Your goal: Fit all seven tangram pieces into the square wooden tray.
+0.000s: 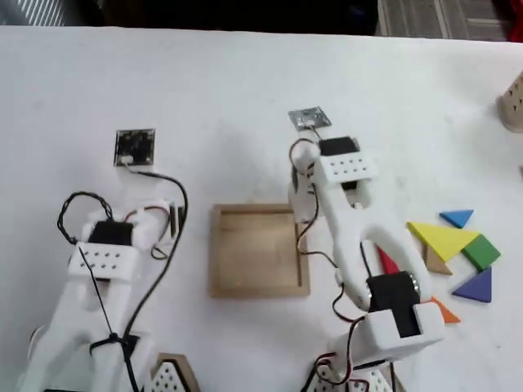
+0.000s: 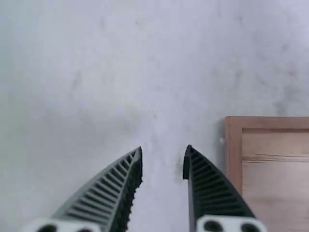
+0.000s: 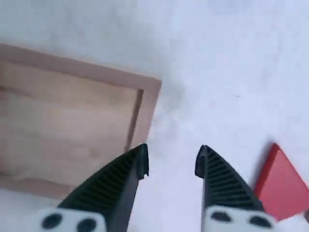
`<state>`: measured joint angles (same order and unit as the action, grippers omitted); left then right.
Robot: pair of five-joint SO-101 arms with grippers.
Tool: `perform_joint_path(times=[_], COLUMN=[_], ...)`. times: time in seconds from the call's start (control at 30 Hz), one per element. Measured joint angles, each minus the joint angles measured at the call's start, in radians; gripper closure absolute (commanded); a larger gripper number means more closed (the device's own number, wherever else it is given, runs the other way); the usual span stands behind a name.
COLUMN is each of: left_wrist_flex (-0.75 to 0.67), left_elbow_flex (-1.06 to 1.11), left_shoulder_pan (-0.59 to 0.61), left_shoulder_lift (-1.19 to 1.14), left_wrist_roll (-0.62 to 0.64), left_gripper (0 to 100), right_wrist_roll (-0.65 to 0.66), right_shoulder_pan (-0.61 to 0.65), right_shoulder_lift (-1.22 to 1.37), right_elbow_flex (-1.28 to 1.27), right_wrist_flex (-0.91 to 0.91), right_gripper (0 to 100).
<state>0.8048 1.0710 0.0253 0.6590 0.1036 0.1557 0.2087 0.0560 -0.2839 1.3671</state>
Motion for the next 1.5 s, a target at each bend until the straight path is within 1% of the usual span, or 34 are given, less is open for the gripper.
perform_joint_path(times=[0.1, 0.17, 0.33, 0.47, 0.6, 0.7, 0.87, 1.17, 1.3, 1.4, 1.5], left_wrist_flex=[0.000, 0.000, 0.000, 0.000, 0.000, 0.000, -0.014, -0.029, -0.029, -0.029, -0.031], left_elbow_flex=[0.000, 0.000, 0.000, 0.000, 0.018, 0.023, 0.023, 0.023, 0.023, 0.023, 0.023], left_shoulder_pan=[0.000, 0.000, 0.000, 0.000, 0.000, 0.000, 0.000, 0.000, 0.000, 0.000, 0.000], left_shoulder_lift=[0.000, 0.000, 0.000, 0.000, -0.002, -0.002, -0.002, -0.002, -0.002, -0.002, -0.002], left_wrist_roll=[0.000, 0.000, 0.000, -0.006, -0.075, -0.109, -0.118, -0.118, -0.118, -0.118, -0.118], left_gripper=[84, 84, 84, 84, 84, 84, 84, 84, 84, 84, 84], right_wrist_roll=[0.074, 0.106, 0.146, 0.255, 0.373, 0.428, 0.463, 0.466, 0.466, 0.454, 0.454], right_shoulder_pan=[-0.078, -0.127, -0.233, -0.285, -0.353, -0.414, -0.494, -0.509, -0.512, -0.546, -0.571], right_shoulder_lift=[-0.092, -0.178, -0.353, -0.361, -0.301, -0.233, -0.150, -0.086, -0.109, -0.176, -0.215], right_elbow_flex=[-0.054, -0.124, -0.365, -0.471, -0.473, -0.473, -0.445, -0.400, -0.361, -0.350, -0.358], right_wrist_flex=[0.011, 0.005, -0.126, -0.233, -0.270, -0.311, -0.356, -0.354, -0.285, -0.212, -0.198], right_gripper=[86.1, 84.1, 77.9, 77.2, 77.2, 77.2, 77.2, 77.2, 77.2, 77.2, 77.2])
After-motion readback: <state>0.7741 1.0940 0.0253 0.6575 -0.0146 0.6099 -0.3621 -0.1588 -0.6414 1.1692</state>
